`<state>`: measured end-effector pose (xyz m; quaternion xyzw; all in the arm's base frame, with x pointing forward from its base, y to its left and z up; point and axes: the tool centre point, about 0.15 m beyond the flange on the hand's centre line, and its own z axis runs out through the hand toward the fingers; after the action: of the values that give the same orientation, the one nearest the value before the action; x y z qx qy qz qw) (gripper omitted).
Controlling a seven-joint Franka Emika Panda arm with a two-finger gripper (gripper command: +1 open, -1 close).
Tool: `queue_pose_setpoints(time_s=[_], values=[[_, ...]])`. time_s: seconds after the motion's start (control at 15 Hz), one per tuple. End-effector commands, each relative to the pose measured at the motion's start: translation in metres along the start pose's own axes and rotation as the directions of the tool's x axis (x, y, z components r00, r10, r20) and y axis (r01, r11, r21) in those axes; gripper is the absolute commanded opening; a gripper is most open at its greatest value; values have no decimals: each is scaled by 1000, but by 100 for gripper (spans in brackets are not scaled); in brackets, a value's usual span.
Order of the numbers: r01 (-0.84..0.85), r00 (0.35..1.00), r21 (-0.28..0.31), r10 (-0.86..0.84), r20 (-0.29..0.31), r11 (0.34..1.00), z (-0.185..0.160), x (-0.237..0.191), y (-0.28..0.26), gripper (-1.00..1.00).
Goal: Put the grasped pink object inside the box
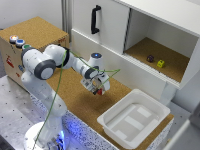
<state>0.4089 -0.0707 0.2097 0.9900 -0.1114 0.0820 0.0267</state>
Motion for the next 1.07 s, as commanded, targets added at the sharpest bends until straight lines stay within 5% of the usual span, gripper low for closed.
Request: queue_pose_setpoints(time_s=[0.0, 0.47, 0.67, 1.0], values=[[-29, 1000, -11, 29, 6, 1000, -16, 1, 4, -100], [-55, 993, 50, 60, -105, 997, -95, 43, 62, -100], [53, 992, 106, -40, -121, 993, -114, 76, 84, -100], [211, 959, 95, -187, -211, 973, -153, 104, 116, -100]])
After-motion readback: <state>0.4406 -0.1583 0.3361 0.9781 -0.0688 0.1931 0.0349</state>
